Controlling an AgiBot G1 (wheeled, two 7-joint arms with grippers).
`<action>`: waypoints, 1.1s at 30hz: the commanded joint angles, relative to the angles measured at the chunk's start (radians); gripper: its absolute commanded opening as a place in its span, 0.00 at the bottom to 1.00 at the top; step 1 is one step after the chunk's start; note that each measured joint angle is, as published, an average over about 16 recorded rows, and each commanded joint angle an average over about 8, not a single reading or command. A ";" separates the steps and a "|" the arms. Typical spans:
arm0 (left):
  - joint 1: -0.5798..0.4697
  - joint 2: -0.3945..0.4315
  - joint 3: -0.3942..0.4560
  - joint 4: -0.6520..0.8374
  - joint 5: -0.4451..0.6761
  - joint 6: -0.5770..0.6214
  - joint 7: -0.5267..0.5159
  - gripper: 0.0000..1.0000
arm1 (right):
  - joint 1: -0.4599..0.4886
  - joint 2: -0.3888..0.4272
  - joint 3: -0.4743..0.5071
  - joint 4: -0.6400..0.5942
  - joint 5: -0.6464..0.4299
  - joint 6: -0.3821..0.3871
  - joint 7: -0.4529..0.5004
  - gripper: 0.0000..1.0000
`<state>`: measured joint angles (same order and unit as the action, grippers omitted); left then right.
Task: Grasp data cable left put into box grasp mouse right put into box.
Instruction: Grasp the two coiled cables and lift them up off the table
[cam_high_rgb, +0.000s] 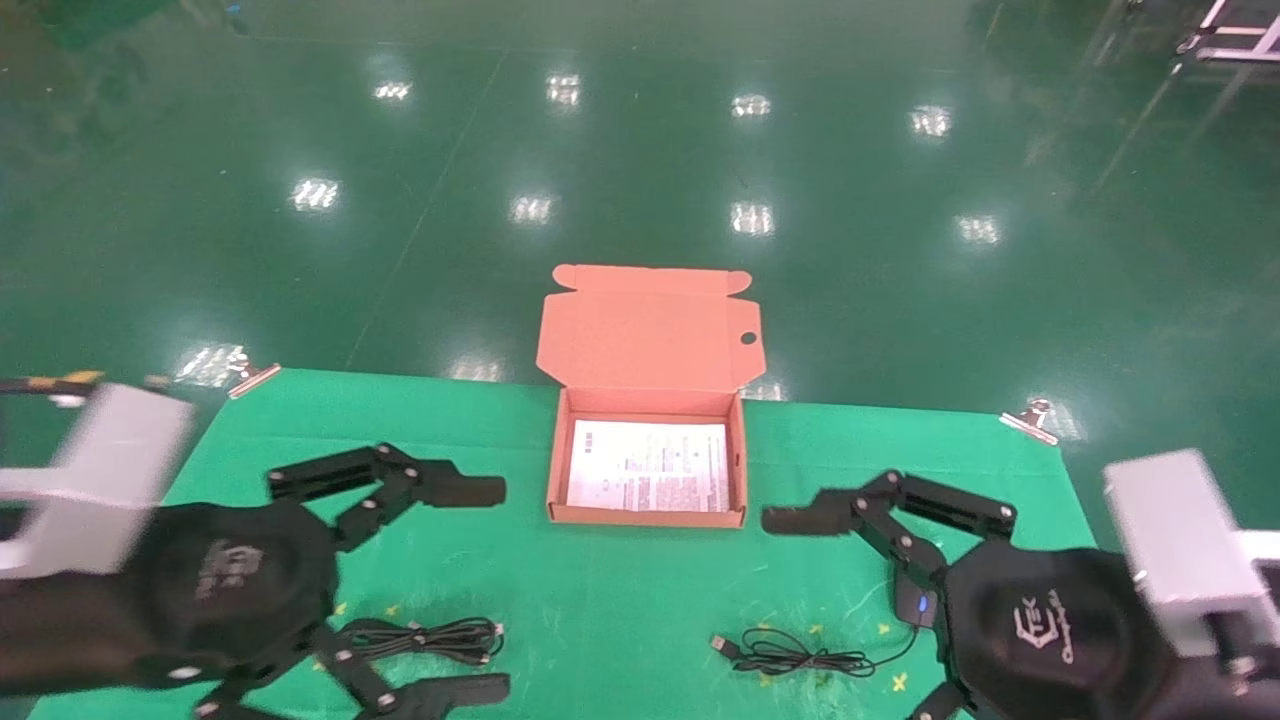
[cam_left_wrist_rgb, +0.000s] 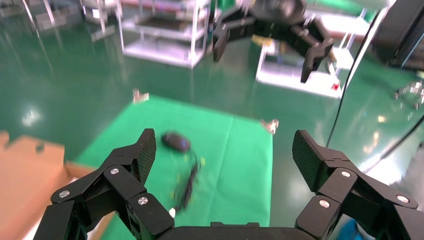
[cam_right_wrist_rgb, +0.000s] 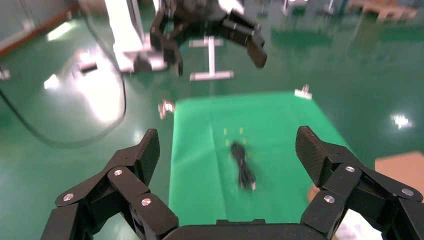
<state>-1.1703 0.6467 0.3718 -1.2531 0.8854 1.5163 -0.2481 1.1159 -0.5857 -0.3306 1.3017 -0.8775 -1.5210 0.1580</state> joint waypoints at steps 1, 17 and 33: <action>-0.026 0.004 0.022 0.009 0.039 0.006 -0.020 1.00 | 0.009 0.006 -0.008 0.004 -0.027 -0.005 -0.005 1.00; -0.311 0.171 0.352 0.028 0.584 0.059 -0.099 1.00 | 0.286 -0.075 -0.356 0.053 -0.682 -0.039 -0.187 1.00; -0.368 0.358 0.601 0.092 1.072 -0.070 -0.184 1.00 | 0.274 -0.208 -0.537 0.046 -1.072 0.134 -0.073 1.00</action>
<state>-1.5392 1.0062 0.9678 -1.1472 1.9427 1.4488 -0.4236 1.3904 -0.7937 -0.8649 1.3472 -1.9394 -1.3913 0.0837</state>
